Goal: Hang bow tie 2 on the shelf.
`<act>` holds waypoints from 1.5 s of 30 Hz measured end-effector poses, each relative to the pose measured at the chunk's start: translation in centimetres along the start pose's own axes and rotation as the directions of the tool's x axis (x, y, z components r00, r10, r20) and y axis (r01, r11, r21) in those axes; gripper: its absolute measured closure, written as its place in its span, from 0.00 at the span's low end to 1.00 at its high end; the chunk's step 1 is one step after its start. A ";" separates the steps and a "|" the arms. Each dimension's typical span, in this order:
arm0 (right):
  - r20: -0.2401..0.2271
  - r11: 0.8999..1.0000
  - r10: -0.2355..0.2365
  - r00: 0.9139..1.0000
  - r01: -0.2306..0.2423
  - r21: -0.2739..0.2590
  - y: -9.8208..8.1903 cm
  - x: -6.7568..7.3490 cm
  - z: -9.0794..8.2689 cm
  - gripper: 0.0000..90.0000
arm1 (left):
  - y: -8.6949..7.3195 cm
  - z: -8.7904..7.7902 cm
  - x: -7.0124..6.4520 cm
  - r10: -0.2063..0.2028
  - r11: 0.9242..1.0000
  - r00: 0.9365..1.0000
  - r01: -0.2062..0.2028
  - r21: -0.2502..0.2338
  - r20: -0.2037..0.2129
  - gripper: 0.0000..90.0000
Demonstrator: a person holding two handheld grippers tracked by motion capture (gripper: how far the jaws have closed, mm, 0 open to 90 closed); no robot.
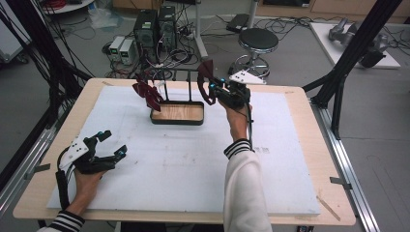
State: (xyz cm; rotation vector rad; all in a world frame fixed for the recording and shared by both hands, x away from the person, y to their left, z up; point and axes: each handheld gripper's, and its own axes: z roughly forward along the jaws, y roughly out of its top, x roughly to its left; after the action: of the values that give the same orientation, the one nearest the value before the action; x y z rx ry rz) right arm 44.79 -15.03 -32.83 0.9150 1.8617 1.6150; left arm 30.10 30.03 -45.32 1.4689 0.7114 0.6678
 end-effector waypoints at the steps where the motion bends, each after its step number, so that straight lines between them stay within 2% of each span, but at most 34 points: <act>1: 0.001 1.000 0.010 1.000 -0.010 0.000 -0.1 -0.1 0.1 0.84 | 0.0 0.0 0.0 0.000 1.000 1.000 0.000 0.000 0.000 0.15; 11: 0.021 0.998 0.057 0.998 -0.058 0.017 -0.9 -0.7 0.9 0.83 | 0.0 0.0 0.0 -0.002 1.000 1.000 0.002 0.000 0.000 0.15; 21: 0.051 0.996 0.070 0.996 -0.073 0.054 -1.5 -1.1 1.4 0.83 | 0.0 0.0 0.1 -0.005 1.000 1.000 0.005 -0.001 0.001 0.15; 30: 0.056 0.993 0.084 0.995 -0.088 0.073 -1.9 -1.3 1.7 0.81 | 0.0 0.0 0.1 -0.005 1.000 1.000 0.005 -0.001 0.001 0.15; 45: 0.057 0.991 0.082 0.995 -0.087 0.105 -2.2 -1.4 1.9 0.78 | 0.0 0.0 0.1 -0.006 1.000 1.000 0.006 -0.001 0.000 0.15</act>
State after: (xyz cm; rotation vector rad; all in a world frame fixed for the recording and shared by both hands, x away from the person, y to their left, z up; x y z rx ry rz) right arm 46.79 -15.01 -35.39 1.0855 1.9119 1.5364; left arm 30.12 30.10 -45.34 1.4653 0.7146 0.6635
